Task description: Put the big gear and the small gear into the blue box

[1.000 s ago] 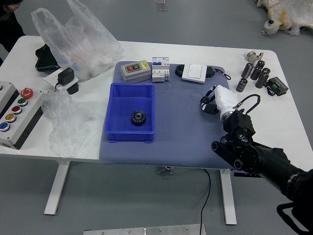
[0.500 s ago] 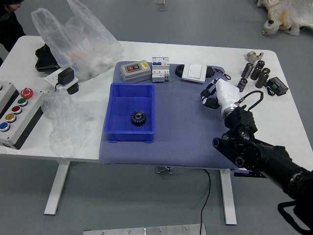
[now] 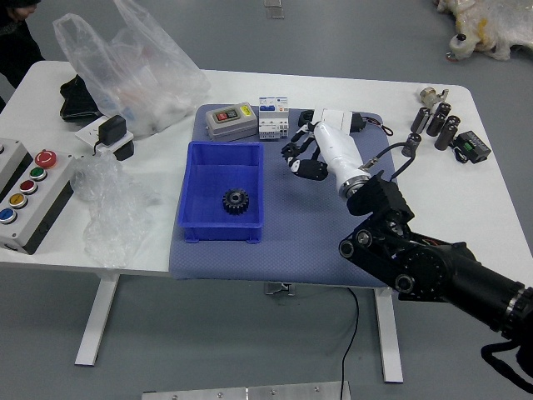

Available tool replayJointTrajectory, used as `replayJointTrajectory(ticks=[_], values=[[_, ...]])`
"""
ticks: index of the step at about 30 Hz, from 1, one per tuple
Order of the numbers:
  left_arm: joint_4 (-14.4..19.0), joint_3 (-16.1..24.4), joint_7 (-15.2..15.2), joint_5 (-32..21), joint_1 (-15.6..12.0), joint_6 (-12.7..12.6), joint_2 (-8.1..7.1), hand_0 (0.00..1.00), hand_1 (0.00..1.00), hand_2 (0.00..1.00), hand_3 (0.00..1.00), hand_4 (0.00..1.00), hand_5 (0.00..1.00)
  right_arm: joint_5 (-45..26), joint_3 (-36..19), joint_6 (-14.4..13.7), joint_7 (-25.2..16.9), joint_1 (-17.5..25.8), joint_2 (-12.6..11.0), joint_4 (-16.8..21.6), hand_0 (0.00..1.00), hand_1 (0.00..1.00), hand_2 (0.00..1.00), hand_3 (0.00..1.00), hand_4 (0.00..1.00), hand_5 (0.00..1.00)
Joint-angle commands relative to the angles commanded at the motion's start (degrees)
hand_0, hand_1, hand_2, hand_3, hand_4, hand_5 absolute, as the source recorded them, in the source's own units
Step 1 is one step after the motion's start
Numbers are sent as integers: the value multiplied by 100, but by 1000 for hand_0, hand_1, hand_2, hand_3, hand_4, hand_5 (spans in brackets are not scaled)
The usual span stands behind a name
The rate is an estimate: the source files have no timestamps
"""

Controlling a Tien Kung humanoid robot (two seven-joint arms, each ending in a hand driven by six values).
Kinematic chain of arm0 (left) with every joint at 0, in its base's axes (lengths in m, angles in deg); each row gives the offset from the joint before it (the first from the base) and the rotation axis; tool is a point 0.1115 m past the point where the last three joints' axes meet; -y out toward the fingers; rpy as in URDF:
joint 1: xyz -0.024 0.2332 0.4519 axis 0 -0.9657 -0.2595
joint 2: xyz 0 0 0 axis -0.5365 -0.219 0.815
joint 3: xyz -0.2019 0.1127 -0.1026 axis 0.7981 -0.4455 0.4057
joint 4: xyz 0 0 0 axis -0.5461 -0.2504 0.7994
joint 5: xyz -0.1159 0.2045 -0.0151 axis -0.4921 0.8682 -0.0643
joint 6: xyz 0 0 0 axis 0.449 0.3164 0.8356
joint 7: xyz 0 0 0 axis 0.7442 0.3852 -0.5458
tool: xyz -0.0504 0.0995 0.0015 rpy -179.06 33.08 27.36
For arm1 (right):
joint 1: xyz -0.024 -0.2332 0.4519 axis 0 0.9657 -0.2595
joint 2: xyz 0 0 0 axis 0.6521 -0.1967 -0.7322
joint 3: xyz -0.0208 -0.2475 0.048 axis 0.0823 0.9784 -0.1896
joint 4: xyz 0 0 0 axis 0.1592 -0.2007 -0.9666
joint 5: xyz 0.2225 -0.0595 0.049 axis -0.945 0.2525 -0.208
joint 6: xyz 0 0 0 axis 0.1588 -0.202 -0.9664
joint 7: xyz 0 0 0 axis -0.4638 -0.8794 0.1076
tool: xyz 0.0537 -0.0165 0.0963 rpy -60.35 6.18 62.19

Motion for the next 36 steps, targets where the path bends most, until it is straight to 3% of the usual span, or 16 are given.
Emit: replayJointTrajectory(ticks=[6, 9, 10, 11, 16, 17, 24, 27, 34, 36], values=[[0, -11, 8, 3, -4, 5, -5, 715, 685, 653, 678, 685, 373, -26, 429, 163, -159, -295, 67, 760, 167, 312, 426, 550, 612, 153], [0, -26, 21, 16, -13, 8, -8, 715, 685, 653, 678, 685, 373, 235, 521, 128, -36, -402, 105, 900, 167, 312, 426, 550, 612, 153], [0, -26, 25, 18, -14, 9, -10, 715, 685, 653, 678, 685, 373, 323, 521, 104, 21, -419, 118, 907, 167, 312, 426, 550, 612, 153], [0, -27, 25, 13, -16, 8, -11, 715, 685, 654, 677, 686, 373, 399, 513, 91, 72, -429, 129, 899, 180, 335, 607, 640, 610, 152], [0, -3, 13, -10, -9, 3, -18, 715, 685, 654, 677, 686, 373, 839, 527, 207, 384, -468, 199, 742, 180, 335, 607, 640, 610, 152], [0, -4, 9, -14, -5, 3, -19, 715, 685, 654, 676, 689, 377, 885, 542, 244, 421, -469, 207, 715, 195, 356, 713, 678, 635, 167], [0, -42, -14, -59, 6, 5, -16, 715, 685, 654, 676, 688, 376, 1038, 642, 612, 661, -379, 215, 643, 198, 360, 743, 694, 646, 169], [0, -34, -11, -50, 1, 7, -14, 715, 685, 654, 676, 688, 376, 1081, 628, 628, 720, -342, 216, 638, 198, 360, 743, 694, 646, 169], [0, -29, -18, -51, -7, 11, -3, 716, 685, 654, 677, 688, 377, 1004, 174, 365, 606, -133, 174, 583, 195, 361, 749, 698, 651, 175], [0, -29, -18, -57, -11, 9, 11, 715, 685, 654, 678, 688, 378, 935, -57, 220, 487, -26, 125, 594, 213, 376, 734, 690, 670, 218]])
